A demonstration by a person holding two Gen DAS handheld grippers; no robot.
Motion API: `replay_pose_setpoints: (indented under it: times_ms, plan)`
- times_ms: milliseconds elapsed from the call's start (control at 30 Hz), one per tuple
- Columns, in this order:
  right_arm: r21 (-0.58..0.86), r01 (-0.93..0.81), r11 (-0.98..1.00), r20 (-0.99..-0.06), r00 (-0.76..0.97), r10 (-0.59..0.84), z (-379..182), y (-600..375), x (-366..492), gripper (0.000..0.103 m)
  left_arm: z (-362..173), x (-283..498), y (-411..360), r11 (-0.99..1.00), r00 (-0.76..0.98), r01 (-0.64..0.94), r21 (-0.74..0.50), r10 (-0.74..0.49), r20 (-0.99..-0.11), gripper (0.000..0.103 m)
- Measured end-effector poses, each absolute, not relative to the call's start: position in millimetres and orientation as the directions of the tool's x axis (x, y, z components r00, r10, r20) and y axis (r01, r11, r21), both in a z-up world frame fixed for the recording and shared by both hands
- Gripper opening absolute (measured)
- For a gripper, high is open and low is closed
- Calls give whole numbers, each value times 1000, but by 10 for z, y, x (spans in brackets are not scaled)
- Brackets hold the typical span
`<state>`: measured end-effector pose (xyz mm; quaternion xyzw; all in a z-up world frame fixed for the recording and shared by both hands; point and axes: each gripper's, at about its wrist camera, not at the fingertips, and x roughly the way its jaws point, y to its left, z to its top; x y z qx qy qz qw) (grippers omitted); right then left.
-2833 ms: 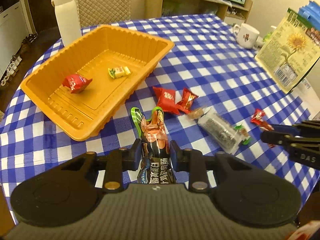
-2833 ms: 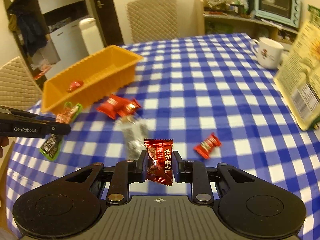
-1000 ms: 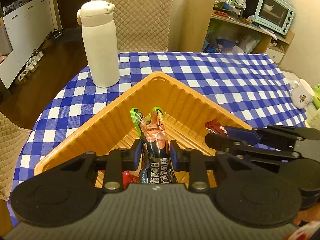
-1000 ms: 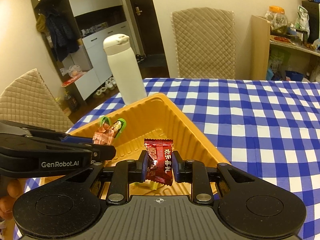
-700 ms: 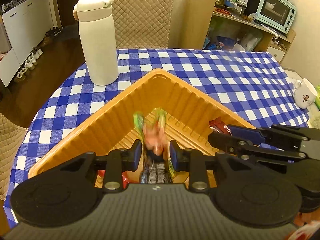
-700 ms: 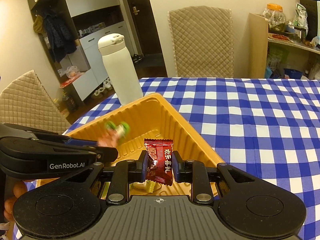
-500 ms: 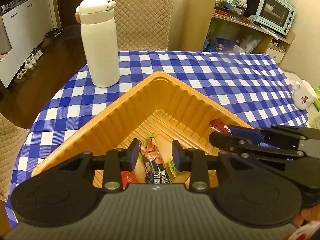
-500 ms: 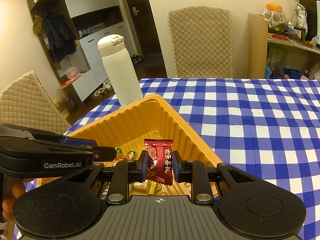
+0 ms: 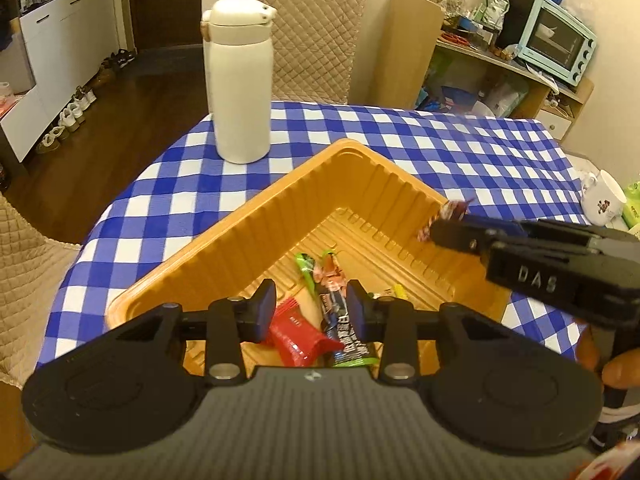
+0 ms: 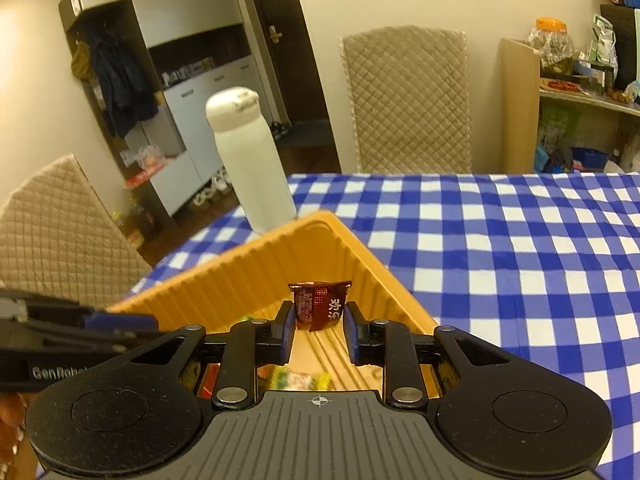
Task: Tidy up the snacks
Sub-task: 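Carry the snack stick and dark red candy into the orange tray and open both tools, then lift both open tools out of the tray back over the remaining snacks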
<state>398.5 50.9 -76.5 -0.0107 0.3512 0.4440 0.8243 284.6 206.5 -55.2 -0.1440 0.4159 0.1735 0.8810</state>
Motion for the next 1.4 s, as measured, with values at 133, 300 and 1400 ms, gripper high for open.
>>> replay_pose_setpoints:
  times_ms: [133,300,1400]
  plan:
    - [306,-729,612,-550,389,739,-676,473,3942,66,-507,2746,2066,895,596,-434,-106,197,-778,42]
    - [304,-725,618,-549,397,735,-582,363,3839,67,-442,2607,2027,893,604,-434,-116,194,-773,45]
    - [318,-580,750,-642,450,620,-398,-1426,2399,68,-333,1561,804,953,622,-251,-170,24,-782,51]
